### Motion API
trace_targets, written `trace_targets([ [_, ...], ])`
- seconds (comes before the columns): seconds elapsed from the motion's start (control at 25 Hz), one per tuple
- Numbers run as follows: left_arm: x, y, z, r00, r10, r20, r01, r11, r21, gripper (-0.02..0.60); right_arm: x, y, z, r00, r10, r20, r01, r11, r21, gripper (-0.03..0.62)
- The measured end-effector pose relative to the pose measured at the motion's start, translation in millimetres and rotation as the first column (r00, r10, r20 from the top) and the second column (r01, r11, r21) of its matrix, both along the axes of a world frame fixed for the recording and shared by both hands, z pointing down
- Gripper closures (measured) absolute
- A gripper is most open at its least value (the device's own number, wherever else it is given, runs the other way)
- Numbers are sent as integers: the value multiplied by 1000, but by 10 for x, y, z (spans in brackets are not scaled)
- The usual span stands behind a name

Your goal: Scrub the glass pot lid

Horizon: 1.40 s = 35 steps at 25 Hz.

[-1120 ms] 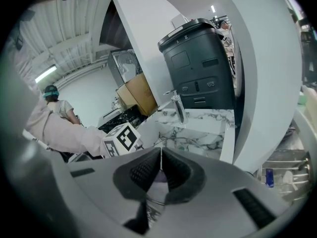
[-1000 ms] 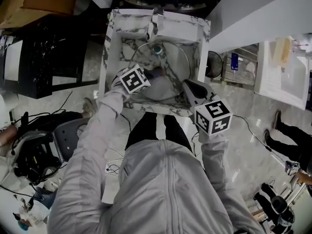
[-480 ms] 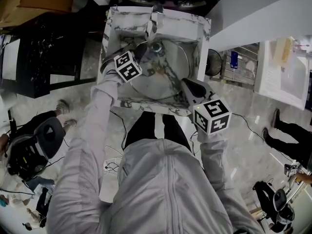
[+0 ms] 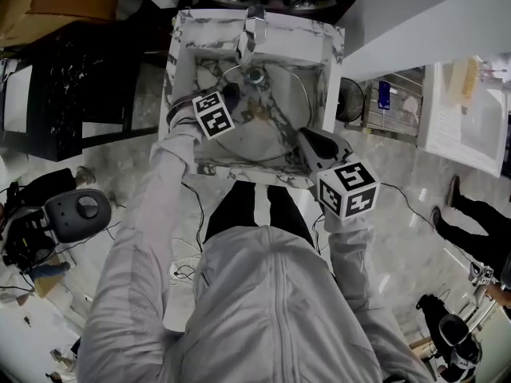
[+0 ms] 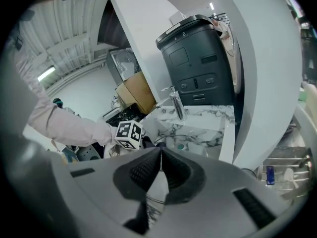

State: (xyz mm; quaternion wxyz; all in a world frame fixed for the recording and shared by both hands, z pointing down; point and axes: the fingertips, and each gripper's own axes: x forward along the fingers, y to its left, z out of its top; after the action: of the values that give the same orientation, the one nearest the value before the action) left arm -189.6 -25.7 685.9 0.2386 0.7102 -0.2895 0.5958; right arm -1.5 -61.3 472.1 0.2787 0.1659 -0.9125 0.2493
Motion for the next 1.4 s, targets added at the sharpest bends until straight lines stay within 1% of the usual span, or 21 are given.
trace_targets([
  [0.12, 91, 119, -14, 998, -30, -56, 26, 998, -61, 515, -5, 7, -1, 1000, -4, -1, 4, 1000, -2, 563],
  [0.24, 173, 230, -25, 994, -48, -96, 38, 994, -107, 515, -15, 18, -9, 1000, -10, 1, 10, 1000, 0, 563],
  [0.44, 392, 424, -111, 979, -82, -186, 42, 977, -210, 515, -14, 48, 0, 1000, -18, 1, 18, 1000, -2, 563],
  [0.52, 473, 481, -144, 974, -93, -205, 44, 971, -235, 515, -9, 61, 0, 1000, -21, 2, 21, 1000, -3, 563],
  [0.68, 617, 551, -125, 971, -82, -225, 22, 967, -256, 515, 6, 77, 10, 1000, -20, 3, 20, 1000, -2, 563],
  [0.8, 755, 607, -129, 955, -118, -271, 33, 954, -298, 515, 18, 81, 0, 1000, -21, 4, 21, 1000, -5, 563],
  [0.88, 831, 622, -135, 950, -127, -286, 34, 951, -308, 515, 37, 81, -3, 1000, -19, 3, 19, 1000, -7, 563],
  [1.0, 881, 623, -133, 953, -114, -281, 24, 951, -307, 515, 63, 84, 3, 1000, -14, 1, 14, 1000, -12, 563],
  [1.16, 930, 631, -140, 949, -116, -292, 21, 951, -310, 515, 66, 96, 2, 1000, -13, 3, 14, 1000, -13, 563],
  [1.4, 1248, 661, -113, 936, -80, -342, -30, 952, -305, 515, 86, 73, 3, 1000, -9, 3, 9, 1000, -12, 563],
])
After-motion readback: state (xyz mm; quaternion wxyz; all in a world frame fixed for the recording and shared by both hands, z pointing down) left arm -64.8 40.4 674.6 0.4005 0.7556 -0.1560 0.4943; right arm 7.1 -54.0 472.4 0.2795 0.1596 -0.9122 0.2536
